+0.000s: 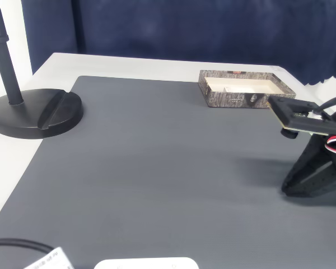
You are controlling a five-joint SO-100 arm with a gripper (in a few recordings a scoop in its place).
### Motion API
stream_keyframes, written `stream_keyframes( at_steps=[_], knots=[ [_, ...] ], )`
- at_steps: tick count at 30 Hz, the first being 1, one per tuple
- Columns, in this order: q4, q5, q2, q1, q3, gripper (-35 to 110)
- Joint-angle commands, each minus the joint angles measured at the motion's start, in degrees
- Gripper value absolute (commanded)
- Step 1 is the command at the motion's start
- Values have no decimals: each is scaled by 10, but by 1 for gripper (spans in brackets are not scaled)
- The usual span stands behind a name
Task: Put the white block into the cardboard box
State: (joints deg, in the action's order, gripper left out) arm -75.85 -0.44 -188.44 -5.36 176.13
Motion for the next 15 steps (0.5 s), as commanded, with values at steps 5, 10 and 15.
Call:
stream_keyframes(
  at_steps=[5,10,15],
  knots=[
    [-4,-10,-20,23,11,-2],
    [-4,-10,-20,23,11,-2],
    [-4,-16,-20,23,11,-2]
  ],
)
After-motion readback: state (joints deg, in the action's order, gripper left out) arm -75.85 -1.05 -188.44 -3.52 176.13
